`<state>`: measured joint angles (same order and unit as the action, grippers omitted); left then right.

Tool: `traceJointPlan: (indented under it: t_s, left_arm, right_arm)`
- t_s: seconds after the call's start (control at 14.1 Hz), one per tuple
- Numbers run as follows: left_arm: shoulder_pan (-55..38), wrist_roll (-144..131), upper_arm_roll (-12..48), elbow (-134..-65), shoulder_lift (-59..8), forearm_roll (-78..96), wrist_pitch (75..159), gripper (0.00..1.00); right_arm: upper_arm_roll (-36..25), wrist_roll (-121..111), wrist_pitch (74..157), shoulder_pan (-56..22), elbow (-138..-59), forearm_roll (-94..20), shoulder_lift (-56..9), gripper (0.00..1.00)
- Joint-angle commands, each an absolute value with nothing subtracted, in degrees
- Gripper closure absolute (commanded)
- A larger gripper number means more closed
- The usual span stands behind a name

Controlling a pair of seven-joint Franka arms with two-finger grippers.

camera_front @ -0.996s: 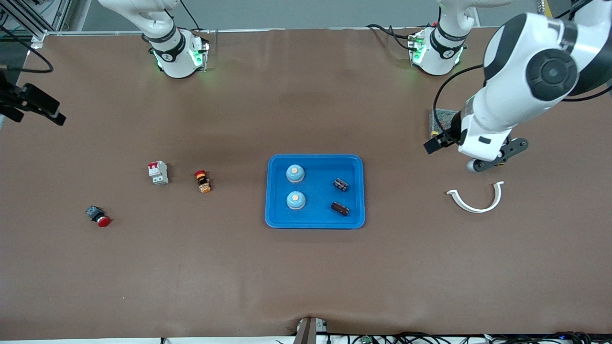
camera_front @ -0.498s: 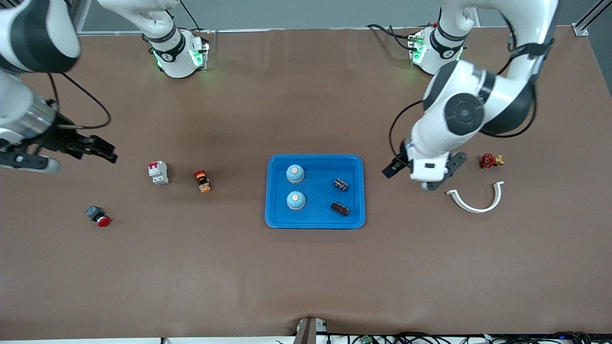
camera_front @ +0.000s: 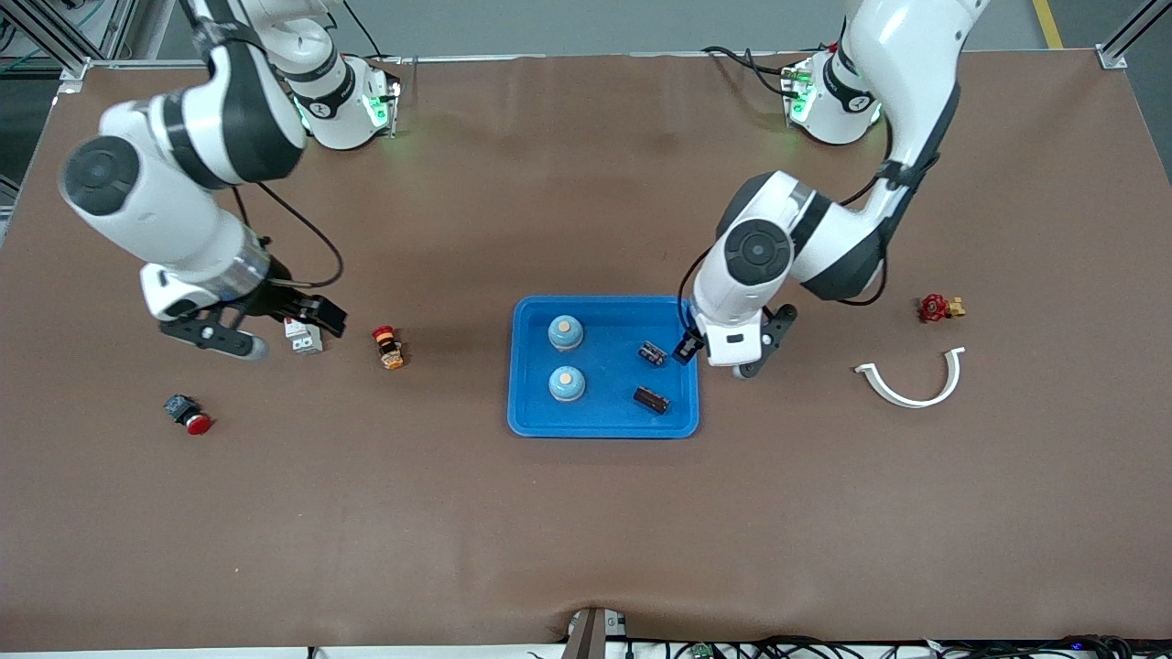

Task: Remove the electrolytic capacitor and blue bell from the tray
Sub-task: 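Lower the left gripper onto a capacitor while the right gripper hovers over bells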

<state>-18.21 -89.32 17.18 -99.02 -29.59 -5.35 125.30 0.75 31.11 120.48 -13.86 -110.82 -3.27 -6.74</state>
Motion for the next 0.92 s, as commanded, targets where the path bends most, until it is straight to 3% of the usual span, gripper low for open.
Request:
traceJointPlan:
  t_s: [0.0, 0.43, 0.85]
  left_arm:
    - [-19.9, -92.3, 17.0, -97.8, -32.9, -6.7, 129.7, 0.32]
    - [-22.0, -101.4, 17.1, -97.7, -38.8, -14.3, 136.5, 0.36]
    - [-22.7, -103.6, 17.0, -97.8, -40.4, -15.3, 139.2, 0.43]
  right_arm:
    - [0.2, 37.6, 123.6, -17.5, -110.0, -3.6, -10.2, 0.0]
    - [0.2, 50.1, 127.3, -24.7, -106.1, -3.3, -18.9, 0.0]
    - [0.1, 62.4, 131.7, -32.2, -98.3, -2.6, -30.7, 0.0]
